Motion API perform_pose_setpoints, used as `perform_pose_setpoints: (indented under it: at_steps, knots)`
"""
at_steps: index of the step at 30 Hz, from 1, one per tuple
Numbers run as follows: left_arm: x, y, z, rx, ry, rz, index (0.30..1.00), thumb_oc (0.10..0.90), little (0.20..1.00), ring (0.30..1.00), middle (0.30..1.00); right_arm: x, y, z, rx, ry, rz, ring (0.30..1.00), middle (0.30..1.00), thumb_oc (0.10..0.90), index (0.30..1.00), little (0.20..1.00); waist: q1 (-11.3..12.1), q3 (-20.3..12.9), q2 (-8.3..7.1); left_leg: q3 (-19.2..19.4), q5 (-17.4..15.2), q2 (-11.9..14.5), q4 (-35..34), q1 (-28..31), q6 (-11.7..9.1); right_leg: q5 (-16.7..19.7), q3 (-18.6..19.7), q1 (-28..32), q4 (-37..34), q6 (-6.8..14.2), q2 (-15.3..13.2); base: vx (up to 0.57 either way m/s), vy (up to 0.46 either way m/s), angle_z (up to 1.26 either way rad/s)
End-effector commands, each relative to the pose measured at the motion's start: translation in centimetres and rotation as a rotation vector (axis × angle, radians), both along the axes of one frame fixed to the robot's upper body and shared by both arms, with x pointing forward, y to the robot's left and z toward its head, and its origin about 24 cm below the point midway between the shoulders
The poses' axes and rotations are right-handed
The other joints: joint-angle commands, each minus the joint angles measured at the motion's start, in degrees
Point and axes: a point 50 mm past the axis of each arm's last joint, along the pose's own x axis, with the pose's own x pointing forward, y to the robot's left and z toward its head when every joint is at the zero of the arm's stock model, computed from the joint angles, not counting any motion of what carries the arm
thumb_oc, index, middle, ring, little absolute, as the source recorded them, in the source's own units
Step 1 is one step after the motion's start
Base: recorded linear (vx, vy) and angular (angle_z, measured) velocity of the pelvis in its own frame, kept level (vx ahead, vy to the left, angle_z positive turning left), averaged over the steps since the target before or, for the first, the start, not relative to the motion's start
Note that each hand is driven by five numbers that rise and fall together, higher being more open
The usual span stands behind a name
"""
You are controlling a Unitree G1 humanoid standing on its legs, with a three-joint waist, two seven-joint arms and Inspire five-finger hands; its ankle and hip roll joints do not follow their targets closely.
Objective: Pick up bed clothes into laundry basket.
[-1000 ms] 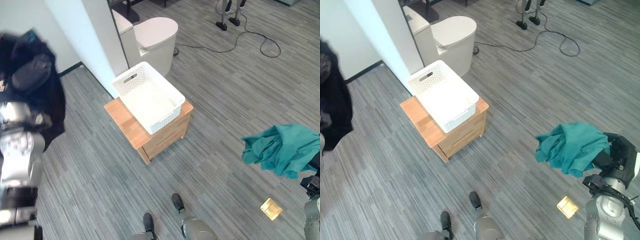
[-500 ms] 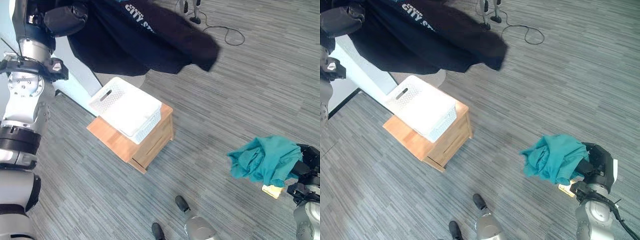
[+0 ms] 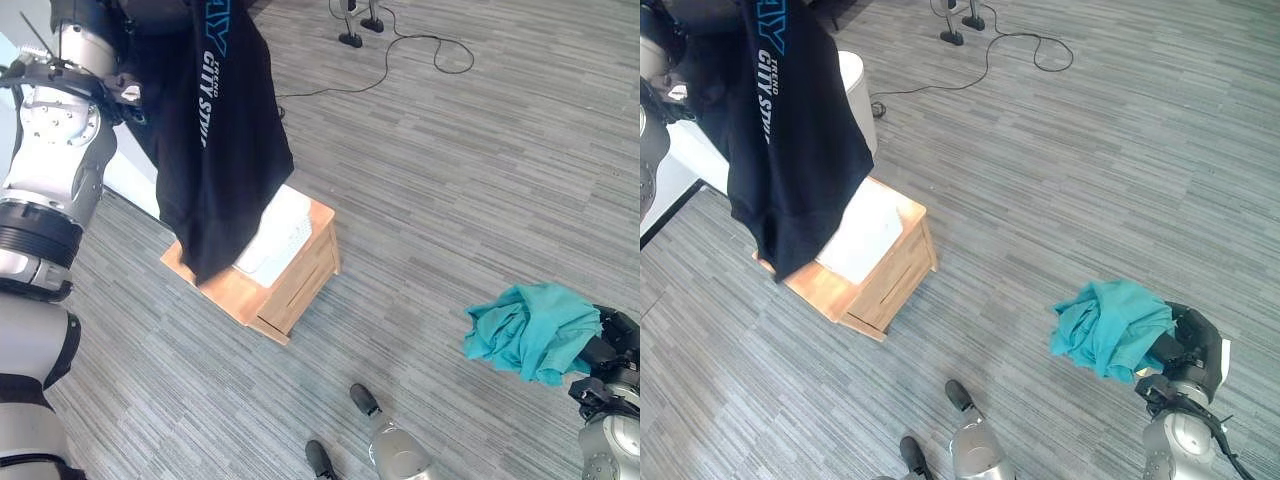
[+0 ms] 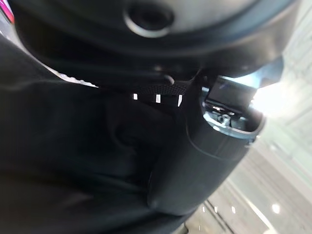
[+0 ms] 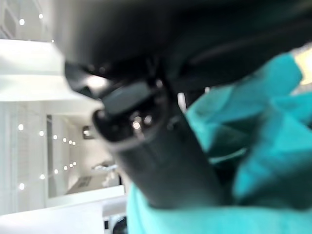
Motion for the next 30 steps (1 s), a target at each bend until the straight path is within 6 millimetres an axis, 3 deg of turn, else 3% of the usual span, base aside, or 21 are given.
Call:
perform_pose_setpoints:
  at_steps: [1, 4, 8, 11, 16, 20, 24, 26, 27, 28, 29, 30]
  knots:
    - [-5.5, -0.6, 10.2, -0.021, -0.386, -0.034, 0.300, 0.400, 0.300, 0.300, 0.300, 0.5, -1.6, 5.7, -0.174, -0.222, 0.010, 0.300, 0.300, 0.400, 0.300, 0.300, -0.74, -6.05, -0.09, -0.13, -0.30, -0.89, 0.22, -0.93, -2.17, -12.60, -0.94, 5.90, 1.98, 6.39, -3.14, 0.01, 0.007, -0.12]
    - [-5.5, -1.1, 10.8, -0.020, -0.396, -0.035, 0.300, 0.400, 0.300, 0.300, 0.300, 0.6, -1.4, 5.2, -0.167, -0.200, 0.014, 0.300, 0.300, 0.400, 0.300, 0.300, -0.98, -5.91, 0.40, 0.02, -0.29, -1.01, 0.22, -1.07, -2.20, -12.52, -0.87, 5.50, 2.03, 6.45, -3.21, 0.01, 0.006, -0.07]
    - [-5.1, -0.2, 10.9, -0.062, -0.376, 0.009, 0.300, 0.400, 0.300, 0.300, 0.300, 0.6, -1.4, 4.9, -0.159, -0.186, 0.010, 0.300, 0.300, 0.400, 0.300, 0.300, -1.29, -5.60, 0.64, 0.16, -0.20, -1.09, 0.22, -1.10, -2.24, -12.41, -0.79, 5.26, 2.05, 6.41, -3.12, 0.00, 0.000, 0.00]
    - [-4.3, 2.2, 10.4, -0.177, -0.330, 0.102, 0.300, 0.400, 0.300, 0.300, 0.300, 0.2, -1.5, 4.7, -0.155, -0.177, -0.013, 0.300, 0.300, 0.400, 0.300, 0.300, -1.61, -5.21, 0.46, 0.50, -0.17, -1.01, 0.22, -1.34, -2.32, -12.28, -0.79, 5.02, 1.90, 6.36, -3.04, 0.00, 0.000, 0.00]
    - [-3.9, 4.8, 9.7, -0.217, -0.265, 0.241, 0.300, 0.400, 0.300, 0.300, 0.300, 0.0, -1.5, 4.5, -0.148, -0.164, -0.022, 0.300, 0.300, 0.400, 0.300, 0.300, -2.07, -4.57, 0.37, 0.95, -0.04, -0.76, 0.22, -1.82, -2.47, -12.31, -0.73, 4.29, 2.09, 6.26, -2.83, 0.01, -0.004, -0.02]
    - [-3.6, 4.8, 9.2, -0.227, -0.255, 0.232, 0.300, 0.400, 0.300, 0.300, 0.300, -0.2, -1.4, 4.4, -0.143, -0.162, -0.024, 0.300, 0.300, 0.400, 0.300, 0.300, -2.31, -4.18, 0.33, 1.13, 0.01, -0.45, 0.22, -1.89, -2.69, -12.61, -0.85, 3.65, 2.85, 6.22, -2.72, 0.00, -0.003, -0.01]
    - [-3.3, 4.6, 8.4, -0.241, -0.254, 0.196, 0.300, 0.400, 0.300, 0.300, 0.300, 0.0, -1.3, 4.7, -0.171, -0.155, -0.011, 0.300, 0.300, 0.400, 0.300, 0.300, -2.79, -3.51, 0.08, 1.75, 0.38, 0.80, 0.23, 0.17, -3.30, -15.40, 1.04, 2.04, 9.26, 5.04, -0.95, 0.01, -0.032, 0.01]
    - [-3.2, 4.6, 8.0, -0.258, -0.252, 0.178, 0.300, 0.400, 0.300, 0.300, 0.300, 0.2, -1.7, 5.4, -0.190, -0.167, -0.016, 0.300, 0.300, 0.400, 0.300, 0.300, -2.62, -2.96, -1.48, 1.46, -0.67, 1.63, 5.22, 0.21, -3.87, -16.85, 1.49, 2.47, 11.35, 4.11, -0.48, -0.02, -0.196, -0.15]
    - [-3.3, 4.5, 8.1, -0.250, -0.254, 0.180, 0.300, 0.400, 0.300, 0.300, 0.300, 0.3, -2.2, 6.2, -0.206, -0.186, -0.026, 0.300, 0.300, 0.400, 0.300, 0.300, -1.72, -1.90, -4.31, 0.51, 2.35, 4.04, 17.20, -3.82, -4.79, -17.04, 1.90, 3.41, 13.08, 2.66, 0.29, -0.07, -0.283, -0.17]
    - [-3.3, 4.5, 8.2, -0.249, -0.256, 0.181, 0.300, 0.400, 0.300, 0.300, 0.300, 0.3, -2.2, 6.2, -0.205, -0.188, -0.025, 0.300, 0.300, 0.400, 0.300, 0.300, -1.68, -1.85, -4.34, 0.45, 2.53, 4.32, 17.79, -4.41, -4.94, -16.57, 1.92, 3.08, 13.12, 2.55, 0.52, -0.08, -0.420, -0.20]
    - [-3.6, 4.4, 8.6, -0.245, -0.266, 0.180, 0.300, 0.400, 0.300, 0.300, 0.300, -0.1, -2.8, 6.6, -0.207, -0.200, -0.056, 0.300, 0.300, 0.400, 0.300, 0.300, 0.46, -0.93, -7.52, -3.66, 6.57, 5.29, 29.19, -10.66, -4.64, -17.62, 3.00, 4.99, 14.89, 0.80, 0.88, -0.04, -0.213, -0.13]
    - [-3.6, 4.3, 8.6, -0.243, -0.266, 0.178, 0.300, 0.400, 0.300, 0.300, 0.300, -0.1, -2.8, 6.5, -0.205, -0.201, -0.058, 0.300, 0.300, 0.400, 0.300, 0.300, 0.42, -0.86, -7.53, -3.89, 6.31, 5.40, 29.92, -11.11, -4.67, -17.81, 2.85, 4.83, 15.16, 0.79, 0.99, 0.04, -0.190, -0.12]
